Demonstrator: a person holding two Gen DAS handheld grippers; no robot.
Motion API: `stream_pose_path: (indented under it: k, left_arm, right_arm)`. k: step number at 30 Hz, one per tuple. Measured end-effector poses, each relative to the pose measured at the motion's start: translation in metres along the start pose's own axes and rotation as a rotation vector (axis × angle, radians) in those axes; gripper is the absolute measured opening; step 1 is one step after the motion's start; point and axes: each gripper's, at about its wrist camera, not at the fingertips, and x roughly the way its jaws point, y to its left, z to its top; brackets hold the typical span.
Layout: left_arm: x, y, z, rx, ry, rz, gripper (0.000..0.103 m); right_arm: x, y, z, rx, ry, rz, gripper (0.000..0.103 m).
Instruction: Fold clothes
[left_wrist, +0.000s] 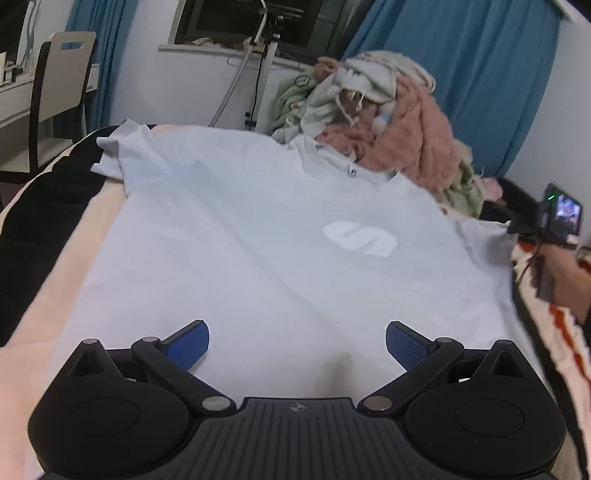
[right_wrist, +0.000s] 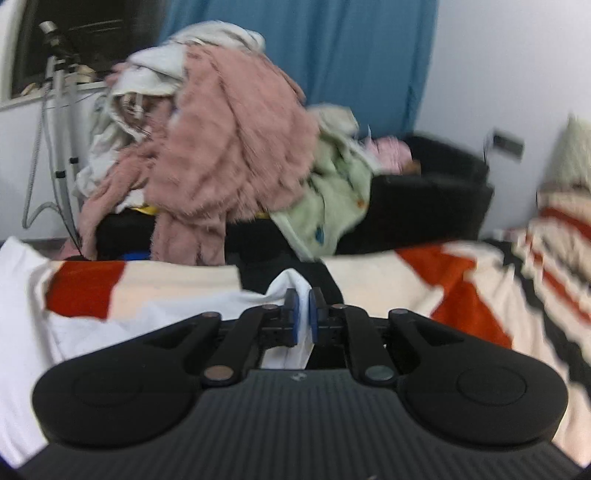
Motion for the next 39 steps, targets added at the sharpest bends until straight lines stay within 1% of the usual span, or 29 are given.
stream_pose_path:
  k: [1, 2, 3, 4, 9, 12, 14, 18, 19, 20, 22, 23, 24, 27, 31, 33, 36, 39]
  left_arm:
    - [0.004, -0.002, 0.0, 0.016, -0.001, 0.003, 0.103]
    - [0.007, -0.005, 0.0, 0.03, -0.004, 0.006, 0.103]
    - [0.009, -0.007, 0.0, 0.043, -0.007, 0.009, 0.103]
    - [0.012, -0.009, 0.0, 0.056, -0.011, 0.012, 0.103]
    - [0.003, -0.017, -0.006, 0.094, -0.026, -0.019, 0.102]
    - [-0.015, -0.021, -0.013, 0.144, -0.046, -0.037, 0.102]
    - [-0.03, -0.021, -0.018, 0.144, -0.047, -0.064, 0.102]
    - [-0.063, -0.016, -0.026, 0.093, -0.028, -0.109, 0.1]
    - [-0.072, -0.014, -0.029, 0.08, -0.023, -0.119, 0.1]
    - [-0.079, -0.013, -0.032, 0.081, -0.018, -0.125, 0.1]
    - [-0.094, -0.012, -0.039, 0.09, -0.009, -0.136, 0.1]
    - [-0.101, -0.012, -0.042, 0.095, -0.005, -0.142, 0.1]
    - [-0.108, -0.011, -0.046, 0.1, 0.0, -0.148, 0.1]
    - [-0.125, -0.019, -0.056, 0.153, -0.021, -0.155, 0.101]
    - [-0.135, -0.034, -0.064, 0.218, -0.048, -0.158, 0.101]
    - [-0.135, -0.038, -0.066, 0.223, -0.04, -0.184, 0.101]
    - [-0.135, -0.044, -0.068, 0.227, -0.025, -0.226, 0.101]
    - [-0.134, -0.05, -0.072, 0.229, -0.004, -0.274, 0.098]
  right_arm:
    - [-0.002, -0.007, -0.002, 0.04, 0.007, 0.005, 0.037]
    - [-0.007, -0.013, -0.003, 0.088, 0.005, 0.016, 0.064]
    - [-0.016, -0.017, -0.006, 0.118, -0.002, 0.027, 0.083]
    - [-0.027, -0.019, -0.009, 0.135, -0.014, 0.039, 0.085]
    - [-0.116, -0.024, -0.02, 0.159, -0.067, 0.116, 0.085]
    - [-0.195, -0.03, -0.044, 0.193, -0.098, 0.148, 0.085]
    - [-0.25, -0.033, -0.062, 0.219, -0.119, 0.167, 0.085]
    - [-0.359, -0.041, -0.098, 0.27, -0.16, 0.206, 0.085]
    - [-0.383, -0.041, -0.107, 0.273, -0.148, 0.213, 0.085]
    - [-0.396, -0.038, -0.113, 0.264, -0.14, 0.223, 0.085]
    - [-0.409, -0.033, -0.123, 0.234, -0.147, 0.249, 0.087]
    - [-0.416, -0.03, -0.128, 0.22, -0.151, 0.262, 0.09]
    - [-0.423, -0.027, -0.133, 0.205, -0.154, 0.275, 0.09]
    - [-0.444, -0.019, -0.148, 0.161, -0.165, 0.314, 0.09]
    - [-0.471, -0.008, -0.167, 0.102, -0.179, 0.367, 0.09]
    - [-0.485, -0.003, -0.177, 0.072, -0.185, 0.392, 0.09]
    - [-0.48, -0.007, -0.186, 0.092, -0.175, 0.375, 0.09]
    - [-0.471, -0.018, -0.19, 0.143, -0.153, 0.347, 0.09]
